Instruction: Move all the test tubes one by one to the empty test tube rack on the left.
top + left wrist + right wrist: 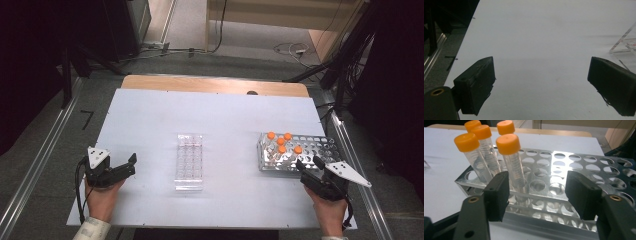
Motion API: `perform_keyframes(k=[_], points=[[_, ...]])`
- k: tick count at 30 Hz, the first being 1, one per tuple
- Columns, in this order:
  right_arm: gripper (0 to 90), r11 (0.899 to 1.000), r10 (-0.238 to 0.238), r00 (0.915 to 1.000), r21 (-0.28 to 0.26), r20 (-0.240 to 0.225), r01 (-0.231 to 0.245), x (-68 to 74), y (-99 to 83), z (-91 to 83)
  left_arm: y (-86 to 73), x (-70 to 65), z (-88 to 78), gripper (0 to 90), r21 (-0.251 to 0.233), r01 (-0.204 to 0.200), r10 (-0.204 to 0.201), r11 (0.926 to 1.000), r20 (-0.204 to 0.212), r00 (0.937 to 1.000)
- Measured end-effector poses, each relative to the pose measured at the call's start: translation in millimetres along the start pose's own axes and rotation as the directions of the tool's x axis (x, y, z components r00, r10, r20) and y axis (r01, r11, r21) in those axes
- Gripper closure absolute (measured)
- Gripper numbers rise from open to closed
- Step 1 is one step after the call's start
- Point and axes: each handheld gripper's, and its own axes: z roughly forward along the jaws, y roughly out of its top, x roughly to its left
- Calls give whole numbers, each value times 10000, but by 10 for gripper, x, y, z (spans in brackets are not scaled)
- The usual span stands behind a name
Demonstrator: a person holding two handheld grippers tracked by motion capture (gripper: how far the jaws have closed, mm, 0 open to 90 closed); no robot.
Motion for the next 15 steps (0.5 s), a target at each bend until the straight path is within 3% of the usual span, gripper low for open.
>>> perform_keyframes(k=[15], points=[[535, 9981, -566, 9979, 212, -328, 573, 111, 32, 175, -4, -6, 5, 79, 73, -13, 12, 10000, 26, 10000]])
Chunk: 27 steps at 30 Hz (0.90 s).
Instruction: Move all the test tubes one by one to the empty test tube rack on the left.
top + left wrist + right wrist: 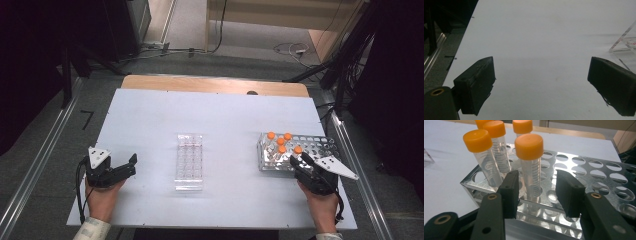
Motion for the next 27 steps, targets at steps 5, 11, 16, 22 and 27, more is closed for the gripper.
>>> perform_keyframes(k=[5, 11, 16, 22, 27], points=[[606, 9999, -145, 9999, 16, -62, 145, 39, 16, 40, -1, 0, 2, 79, 22, 10, -10, 10000, 30, 10000], [667, 9997, -235, 9997, 69, 76, 235, 56, 14, 70, -3, 5, 5, 79, 34, 41, -41, 10000, 70, 10000], [710, 9995, -304, 9989, -118, 355, 309, 60, 13, 62, -3, 4, -1, 79, 27, 36, -36, 10000, 9, 10000], [719, 9987, -122, 9988, -492, 469, 145, 67, 45, 0, -4, 4, 0, 79, 19, 54, -54, 10000, 34, 10000], [720, 9958, -55, 9987, -915, 505, 101, 69, 106, -82, -4, 7, -2, 79, 29, 57, -57, 10000, 55, 10000]])
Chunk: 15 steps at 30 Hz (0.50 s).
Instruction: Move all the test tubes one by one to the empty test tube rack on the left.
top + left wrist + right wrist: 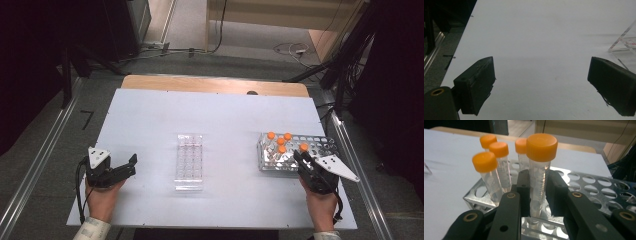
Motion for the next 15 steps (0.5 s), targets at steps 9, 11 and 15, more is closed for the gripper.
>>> perform_keyframes(k=[9, 11, 15], points=[[723, 9981, 263, 9996, -554, -58, -266, 19, 141, -218, -13, -24, -19, 79, -26, -41, 41, 10000, 60, 10000], [722, 9978, 283, 9996, -595, -83, -287, 22, 154, -274, -17, -48, -11, 78, -3, -135, 135, 9999, 4, 9999], [723, 9980, 284, 9993, -562, -260, -298, 26, 132, -360, -5, -107, -21, 78, 3, -227, 227, 9997, 255, 9994]])
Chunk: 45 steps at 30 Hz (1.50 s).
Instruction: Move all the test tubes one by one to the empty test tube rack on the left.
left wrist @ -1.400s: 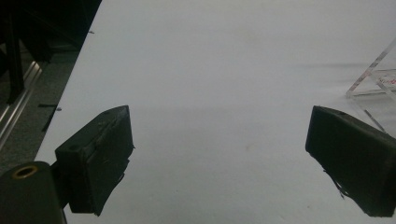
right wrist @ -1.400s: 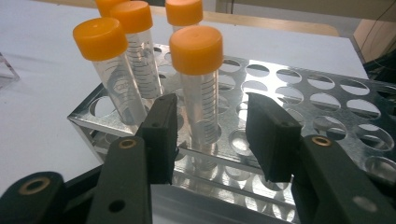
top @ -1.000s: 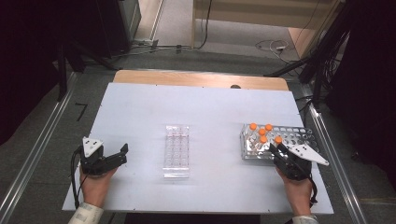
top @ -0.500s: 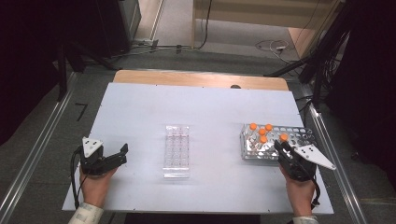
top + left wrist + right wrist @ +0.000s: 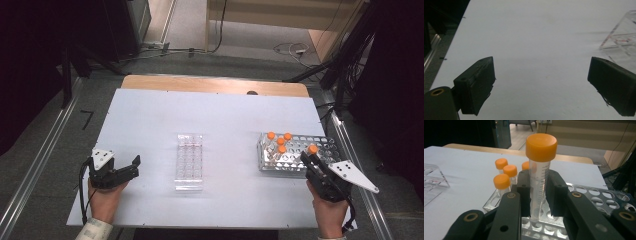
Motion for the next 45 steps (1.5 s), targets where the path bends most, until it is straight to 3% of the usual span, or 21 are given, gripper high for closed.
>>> perform_keyframes(k=[3, 10, 20, 22, 27, 31, 34, 35, 37, 40, 45], points=[[724, 9998, -43, 9999, 172, -158, 46, 19, -13, -26, 33, -83, -45, 79, -128, -35, 41, 9999, 458, 9989], [724, 9997, -118, 9982, 226, -580, 131, 113, -7, -86, 104, -185, -101, 78, -316, -245, 276, 9992, 1031, 9943], [724, 9984, -408, 9918, 335, -1209, 452, 273, 7, -121, 174, -310, -148, 78, -546, -532, 604, 9971, 1392, 9884], [724, 9972, -531, 9863, 438, -1560, 606, 370, 8, -72, 193, -394, -138, 79, -349, -832, 877, 9959, 1590, 9834], [725, 9941, -808, 9705, 527, -2273, 951, 594, 23, 61, 221, -527, -129, 79, -261, -957, 991, 9951, 2037, 9740], [724, 9902, -1050, 9557, 598, -2749, 1259, 768, 25, 184, 298, -661, -165, 79, -633, -1050, 1166, 9925, 2222, 9680], [725, 9874, -1209, 9448, 609, -3046, 1459, 891, 23, 268, 366, -736, -190, 79, -946, -1020, 1230, 9903, 2523, 9598], [725, 9874, -1209, 9448, 609, -3046, 1459, 891, 23, 268, 382, -758, -194, 79, -1013, -982, 1219, 9900, 2638, 9569], [724, 9845, -1320, 9340, 655, -3321, 1625, 977, 22, 342, 406, -800, -190, 79, -1019, -993, 1244, 9898, 2818, 9514], [725, 9830, -1291, 9253, 766, -3567, 1667, 1038, 23, 417, 431, -855, -188, 79, -975, -960, 1221, 9906, 3124, 9421], [725, 9799, -1385, 9151, 813, -3786, 1820, 1107, 43, 502, 478, -1001, -176, 79, -1236, -1074, 1440, 9865, 3424, 9285]])
